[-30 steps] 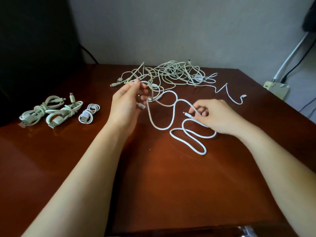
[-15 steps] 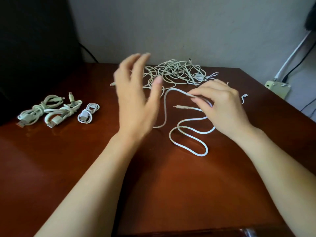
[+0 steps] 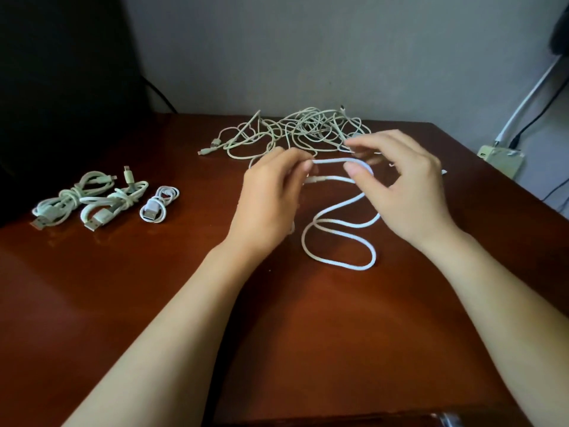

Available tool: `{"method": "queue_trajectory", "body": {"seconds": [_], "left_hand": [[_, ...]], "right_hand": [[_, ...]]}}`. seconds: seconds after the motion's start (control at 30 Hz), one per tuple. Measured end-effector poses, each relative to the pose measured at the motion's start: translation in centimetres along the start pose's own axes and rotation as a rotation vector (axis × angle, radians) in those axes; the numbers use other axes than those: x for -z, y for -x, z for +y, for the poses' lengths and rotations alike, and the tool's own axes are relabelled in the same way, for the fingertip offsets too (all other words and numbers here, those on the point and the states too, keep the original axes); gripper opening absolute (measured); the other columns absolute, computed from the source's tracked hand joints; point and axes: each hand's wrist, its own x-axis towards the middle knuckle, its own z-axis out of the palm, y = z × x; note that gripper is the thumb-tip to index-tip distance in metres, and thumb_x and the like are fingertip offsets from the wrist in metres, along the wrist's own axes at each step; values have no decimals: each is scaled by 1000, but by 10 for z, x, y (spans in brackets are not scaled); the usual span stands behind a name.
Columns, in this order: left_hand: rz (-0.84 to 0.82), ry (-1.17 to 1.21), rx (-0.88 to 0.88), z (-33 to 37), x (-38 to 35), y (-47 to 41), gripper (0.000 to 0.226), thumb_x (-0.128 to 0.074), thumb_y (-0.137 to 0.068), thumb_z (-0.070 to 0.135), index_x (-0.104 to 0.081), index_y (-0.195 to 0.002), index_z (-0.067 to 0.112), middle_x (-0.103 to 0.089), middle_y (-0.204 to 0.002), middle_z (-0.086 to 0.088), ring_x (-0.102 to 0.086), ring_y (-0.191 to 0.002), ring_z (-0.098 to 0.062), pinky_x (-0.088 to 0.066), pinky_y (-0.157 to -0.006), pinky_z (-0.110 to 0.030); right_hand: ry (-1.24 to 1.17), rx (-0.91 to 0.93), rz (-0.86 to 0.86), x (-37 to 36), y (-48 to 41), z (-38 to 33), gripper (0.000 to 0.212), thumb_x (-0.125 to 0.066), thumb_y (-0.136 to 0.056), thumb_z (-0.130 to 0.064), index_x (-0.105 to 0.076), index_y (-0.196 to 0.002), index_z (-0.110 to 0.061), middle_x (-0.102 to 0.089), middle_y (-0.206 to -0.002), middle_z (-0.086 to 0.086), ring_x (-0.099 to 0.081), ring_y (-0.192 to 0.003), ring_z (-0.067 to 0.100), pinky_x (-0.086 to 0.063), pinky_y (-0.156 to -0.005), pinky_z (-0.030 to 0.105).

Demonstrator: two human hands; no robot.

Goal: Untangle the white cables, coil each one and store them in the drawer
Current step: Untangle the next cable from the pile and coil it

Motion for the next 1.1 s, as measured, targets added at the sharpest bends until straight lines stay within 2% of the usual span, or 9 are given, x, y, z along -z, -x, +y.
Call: {"method": "queue_trajectory", "body": {"seconds": [0.17,0.27,0.37,0.5,0.6,0.7,0.8,0.93,1.1], "left_hand": [[102,161,247,3,7,-4,22,-47,-100,14,-58,-82,21,-57,-61,14,-54,-43,-4,-40,-48,-14],[130,248,340,4,10,-6,26,-44,-101,16,-59,-81,20,-48,-44,13,-52,-38,-6,-43,-47,-20],[174,527,524,6,11,-9,28,-40,-102,14,-58,-82,16,-39,-44,10,-44,-38,-6,-42,-45,-19],[151,1428,1102,4,14,-18,26,-38,-101,7,-54,-81,3,-40,-54,0,-34,-36,-3,-34,-37,-9],[18,1510,1265,5,10,-15,26,-37,-101,7,-56,-86,0,-42,-60,-2,-38,-37,-5,-37,-36,-10],[-45,879,1058,11,4,-9,23,-41,-100,6,-63,-96,6,-53,-69,-1,-49,-55,-7,-47,-46,-16],[76,447,763,9,3,-8,24,-44,-99,15,-68,-100,19,-71,-97,3,-63,-88,-6,-49,-81,-22],[114,466,428,16,11,-7,29,-40,-100,28,-69,-98,25,-70,-97,4,-63,-96,-6,-49,-86,-25],[-221,520,213,27,6,-4,32,-38,-96,34,-68,-99,24,-71,-101,8,-63,-105,-9,-46,-97,-27]], "right_hand": [[-313,-283,-16,1,-1,-8,15,-57,-83,-38,-60,-98,-37,-65,-90,-12,-65,-82,8,-55,-77,32],[-328,-276,-35,-3,2,-11,5,-61,-83,-35,-62,-87,-37,-68,-77,-11,-68,-76,11,-56,-76,42],[-304,-204,-25,-8,4,-12,12,-57,-91,-22,-62,-85,-32,-66,-69,-10,-65,-70,5,-53,-74,31],[-376,-187,73,-3,0,-18,19,-53,-95,-7,-62,-86,-21,-61,-62,-11,-57,-64,-2,-41,-70,12],[-406,-161,115,1,-3,-21,19,-53,-96,-5,-63,-89,-20,-59,-58,-16,-54,-60,-2,-39,-67,10],[-372,-156,135,1,-2,-23,14,-56,-94,-7,-66,-91,-16,-57,-57,-16,-54,-58,-2,-39,-64,11],[-297,-129,146,2,-1,-21,9,-58,-93,-15,-67,-91,-18,-58,-61,-13,-53,-56,0,-40,-63,14],[-200,-50,117,4,-1,-19,9,-60,-92,-17,-67,-91,-21,-56,-59,-12,-54,-55,4,-41,-62,17],[-6,91,76,1,2,-16,15,-62,-91,-15,-74,-90,-6,-61,-79,-18,-56,-66,4,-47,-69,25]]}}
